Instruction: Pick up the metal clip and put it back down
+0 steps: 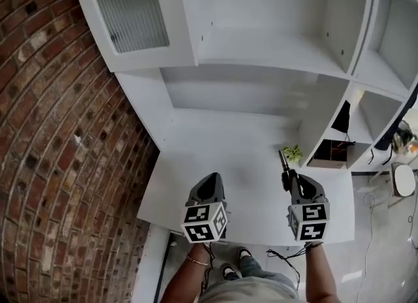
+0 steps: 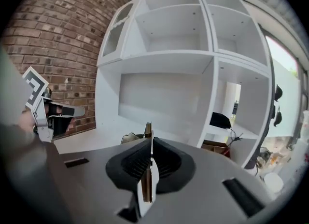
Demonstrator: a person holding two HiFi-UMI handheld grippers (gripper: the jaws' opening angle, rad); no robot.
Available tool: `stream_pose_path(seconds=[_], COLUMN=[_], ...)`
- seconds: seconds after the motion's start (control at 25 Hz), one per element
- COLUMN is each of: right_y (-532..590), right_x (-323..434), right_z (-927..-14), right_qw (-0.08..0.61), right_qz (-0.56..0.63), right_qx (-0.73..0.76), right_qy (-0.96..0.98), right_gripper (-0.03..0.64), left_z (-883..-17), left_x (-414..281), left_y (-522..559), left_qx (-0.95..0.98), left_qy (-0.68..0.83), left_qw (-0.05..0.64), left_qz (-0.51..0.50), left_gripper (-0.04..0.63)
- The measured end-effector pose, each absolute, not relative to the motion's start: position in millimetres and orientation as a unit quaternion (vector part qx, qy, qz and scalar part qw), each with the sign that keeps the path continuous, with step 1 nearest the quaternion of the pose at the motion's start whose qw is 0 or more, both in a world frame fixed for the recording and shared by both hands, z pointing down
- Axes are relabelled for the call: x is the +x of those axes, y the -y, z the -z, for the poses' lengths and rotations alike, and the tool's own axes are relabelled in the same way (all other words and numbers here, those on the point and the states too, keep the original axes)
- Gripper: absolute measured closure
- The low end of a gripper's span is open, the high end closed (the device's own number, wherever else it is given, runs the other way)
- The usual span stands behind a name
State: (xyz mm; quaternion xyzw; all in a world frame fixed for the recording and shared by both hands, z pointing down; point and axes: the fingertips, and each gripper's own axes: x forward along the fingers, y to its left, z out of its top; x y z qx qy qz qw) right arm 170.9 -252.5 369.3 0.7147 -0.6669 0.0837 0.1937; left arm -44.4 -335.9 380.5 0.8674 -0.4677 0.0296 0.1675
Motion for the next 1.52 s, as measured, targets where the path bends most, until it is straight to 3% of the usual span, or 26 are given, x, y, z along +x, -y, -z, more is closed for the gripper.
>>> stream_pose_path(seconds=[0.4,0.92,1.52], right_y=[182,151,162], right_x=[218,240,256], right_z=[-347,-355,-421], right_qw=[0.138,0.126,0.206], right_qz=[-0.097,-0.12,-0.159], right_qx=[0.765,0.776,0.763], right_qy=[0.622,0.607,0.592], right_gripper=[0.609,0.609,0.609], left_z=[-352,-353,-428], left_x=[9,26,45], left_y=[296,273,290], left_qx=[0.895,0.9,0.892], left_qy=[0.424,0.416,0.405], left_qw=[0.132,0.123,0.173], left_qz=[-0.031,-0.05,-0.098], left_gripper=[0.591,0.591,0.591])
